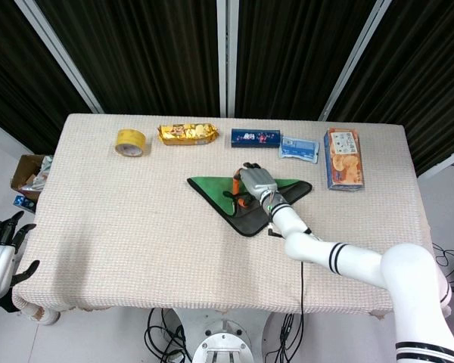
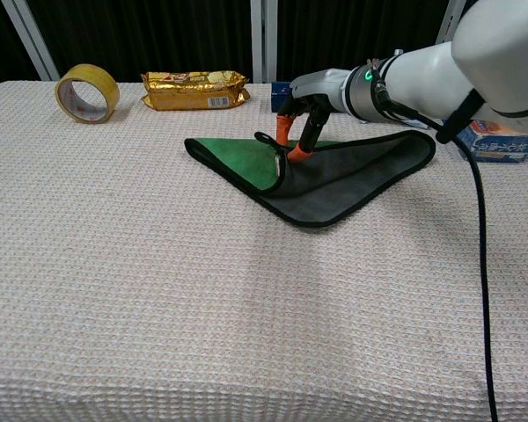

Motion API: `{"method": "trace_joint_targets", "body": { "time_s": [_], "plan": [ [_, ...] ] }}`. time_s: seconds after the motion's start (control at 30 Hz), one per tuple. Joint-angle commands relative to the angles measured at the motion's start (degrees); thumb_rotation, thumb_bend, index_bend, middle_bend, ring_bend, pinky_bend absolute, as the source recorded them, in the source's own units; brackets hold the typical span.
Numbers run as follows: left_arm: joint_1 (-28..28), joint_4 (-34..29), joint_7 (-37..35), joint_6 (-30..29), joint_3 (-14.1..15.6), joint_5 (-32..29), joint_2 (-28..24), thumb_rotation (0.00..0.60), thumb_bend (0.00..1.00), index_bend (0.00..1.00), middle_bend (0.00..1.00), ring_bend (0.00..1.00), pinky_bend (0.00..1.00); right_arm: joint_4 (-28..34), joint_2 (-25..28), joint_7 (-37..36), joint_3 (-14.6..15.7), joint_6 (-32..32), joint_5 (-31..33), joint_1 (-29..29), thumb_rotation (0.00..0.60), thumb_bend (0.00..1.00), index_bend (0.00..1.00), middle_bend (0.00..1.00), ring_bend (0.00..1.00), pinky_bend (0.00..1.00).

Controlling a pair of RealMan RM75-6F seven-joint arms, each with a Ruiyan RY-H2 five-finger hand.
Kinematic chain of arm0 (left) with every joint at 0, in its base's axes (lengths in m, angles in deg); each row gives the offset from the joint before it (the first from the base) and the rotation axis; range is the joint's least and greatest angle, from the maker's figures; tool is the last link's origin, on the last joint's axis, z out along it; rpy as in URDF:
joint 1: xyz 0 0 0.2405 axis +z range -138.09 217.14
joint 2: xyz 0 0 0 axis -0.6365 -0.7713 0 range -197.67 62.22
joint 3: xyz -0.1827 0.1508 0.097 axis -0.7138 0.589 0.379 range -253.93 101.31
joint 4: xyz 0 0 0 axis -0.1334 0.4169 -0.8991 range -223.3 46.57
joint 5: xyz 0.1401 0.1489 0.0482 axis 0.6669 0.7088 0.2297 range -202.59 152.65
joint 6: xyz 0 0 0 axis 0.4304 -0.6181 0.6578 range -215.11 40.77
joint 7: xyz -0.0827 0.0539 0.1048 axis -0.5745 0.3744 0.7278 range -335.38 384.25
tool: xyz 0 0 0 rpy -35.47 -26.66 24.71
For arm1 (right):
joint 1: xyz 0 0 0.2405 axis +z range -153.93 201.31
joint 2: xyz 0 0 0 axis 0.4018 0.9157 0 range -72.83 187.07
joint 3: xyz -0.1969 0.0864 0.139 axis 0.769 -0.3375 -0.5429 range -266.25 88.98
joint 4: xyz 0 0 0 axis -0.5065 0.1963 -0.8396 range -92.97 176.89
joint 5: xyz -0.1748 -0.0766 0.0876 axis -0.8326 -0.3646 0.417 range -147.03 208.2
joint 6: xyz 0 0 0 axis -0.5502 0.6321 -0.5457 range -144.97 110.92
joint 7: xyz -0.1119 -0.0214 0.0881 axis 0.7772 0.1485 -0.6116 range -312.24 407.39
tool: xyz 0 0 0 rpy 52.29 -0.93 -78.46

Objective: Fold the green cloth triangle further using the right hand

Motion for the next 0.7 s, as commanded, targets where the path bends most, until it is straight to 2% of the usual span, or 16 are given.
{"method": "trace_joint_targets", "body": {
  "time_s": [0.03, 0.1, 0.2, 0.27, 0.33, 0.4, 0.57, 0.7],
  "plan": [
    [-0.1, 0.0, 0.0, 0.1, -0.1, 0.1, 0.1, 0.6, 0.19, 0.23, 0.07, 0.13, 0.14, 10.0, 5.4, -3.2, 1.9, -4.2, -10.0, -5.2, 0.6, 0.18, 0.53, 0.21, 0.0, 0.0],
    [-0.1, 0.0, 0.0, 0.0, -0.1, 0.1, 0.1, 0.6, 0.19, 0.23, 0.07, 0.14, 0.14, 13.6, 7.7, -2.1, 4.0, -5.0, -13.1, -6.1, 0.6, 0.16, 0.48, 0.2, 0.0, 0.0],
    [0.0, 0.1, 0.4, -0.1, -0.1, 0.0, 0.1, 0.6, 0.19, 0.23, 0.07, 0.14, 0.14, 18.2, 12.0, 3.0, 8.6, -6.7, -14.2, -5.8, 0.6, 0.15, 0.37, 0.18, 0.0, 0.0],
    [0.0, 0.1, 0.3, 0.0, 0.0, -0.1, 0.1, 0.6, 0.19, 0.23, 0.07, 0.14, 0.14, 21.3, 14.8, 7.4, 11.4, -9.6, -13.2, -5.2, 0.6, 0.12, 0.23, 0.14, 0.0, 0.0],
    [0.0, 0.1, 0.2, 0.1, -0.1, -0.1, 0.1, 0.6, 0.19, 0.23, 0.07, 0.14, 0.14, 23.6, 16.5, 9.8, 12.5, -12.6, -12.0, -5.0, 0.6, 0.1, 0.12, 0.12, 0.0, 0.0],
    [-0.1, 0.2, 0.2, 0.1, -0.1, 0.0, 0.2, 0.6, 0.19, 0.23, 0.07, 0.14, 0.14, 25.7, 18.2, 10.1, 12.5, -16.0, -11.7, -5.7, 0.6, 0.08, 0.06, 0.11, 0.0, 0.0],
    [0.1, 0.3, 0.0, -0.2, -0.1, 0.1, 0.2, 0.6, 0.19, 0.23, 0.07, 0.14, 0.14, 25.5, 21.1, 6.6, 11.7, -21.9, -13.1, -9.8, 0.6, 0.08, 0.06, 0.11, 0.0, 0.0],
    [0.1, 0.3, 0.0, -0.3, -0.1, 0.0, 0.3, 0.6, 0.19, 0.23, 0.07, 0.13, 0.14, 21.2, 20.8, 5.2, 12.8, -20.9, -11.5, -12.1, 0.6, 0.08, 0.13, 0.11, 0.0, 0.0]
  ]
}}
